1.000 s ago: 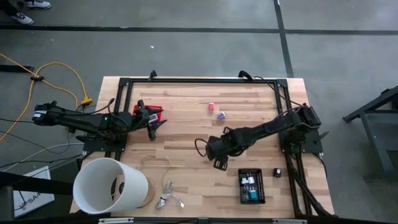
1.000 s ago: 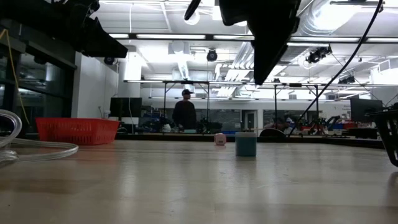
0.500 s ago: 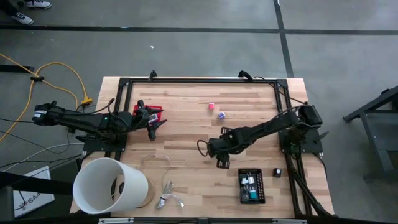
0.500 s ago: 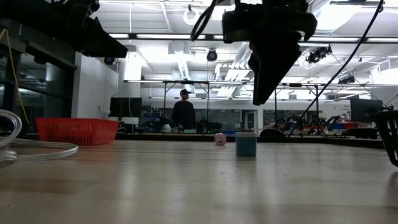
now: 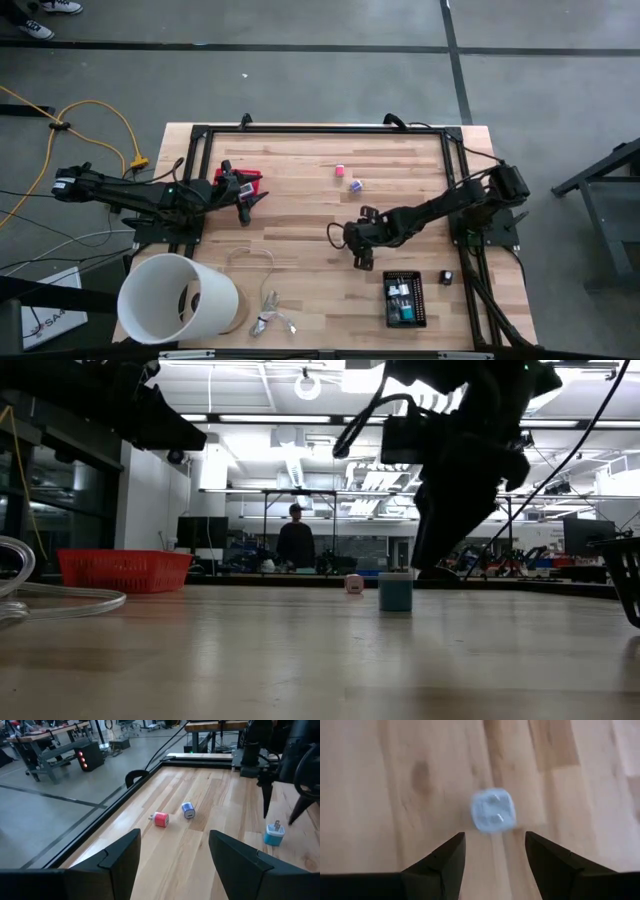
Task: Pick & Place Office items
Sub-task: Put the blue charger adapter into the black bin
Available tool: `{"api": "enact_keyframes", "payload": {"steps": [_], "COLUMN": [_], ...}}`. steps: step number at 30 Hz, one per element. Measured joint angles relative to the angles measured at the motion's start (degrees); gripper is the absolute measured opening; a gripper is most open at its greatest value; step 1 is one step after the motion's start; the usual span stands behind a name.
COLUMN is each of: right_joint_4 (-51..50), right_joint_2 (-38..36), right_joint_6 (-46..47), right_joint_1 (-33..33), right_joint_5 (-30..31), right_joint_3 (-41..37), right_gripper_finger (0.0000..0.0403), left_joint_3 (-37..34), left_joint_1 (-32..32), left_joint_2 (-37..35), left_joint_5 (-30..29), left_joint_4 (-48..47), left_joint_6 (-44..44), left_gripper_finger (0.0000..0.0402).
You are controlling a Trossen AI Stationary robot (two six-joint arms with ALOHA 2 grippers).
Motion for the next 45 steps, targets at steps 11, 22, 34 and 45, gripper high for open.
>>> {"api": "enact_keyframes", "payload": {"steps": [11,22,34,45], "right_joint_4": [7.55,11.41,17.32,20.21], "right_joint_2": [-0.04,-0.02,0.66,4.42], "right_joint_6": [-0.38,-0.58,-1.47,-1.47], "right_joint_1": [-1.41,-1.42,-1.55,-1.55], "right_joint_5": [-0.64,-0.68,-1.68,-2.03], "right_joint_3": [-5.08,-6.52,-6.47,-6.48], "right_gripper_finger": [0.0193,0.0193,0.0193,0.0193], "left_joint_3": [0.0,0.0,0.0,0.0], "left_joint_1": [0.01,0.01,0.0,0.0], "left_joint_2": [0.0,0.0,0.0,0.0], "left_joint_5": [0.0,0.0,0.0,0.01], "left_joint_4": [-0.06,-0.11,-0.15,-0.11], "left_joint_6": [-0.02,0.0,-0.02,-0.01], "left_gripper_finger": [0.0227,0.0227,0.0227,0.0227]}}
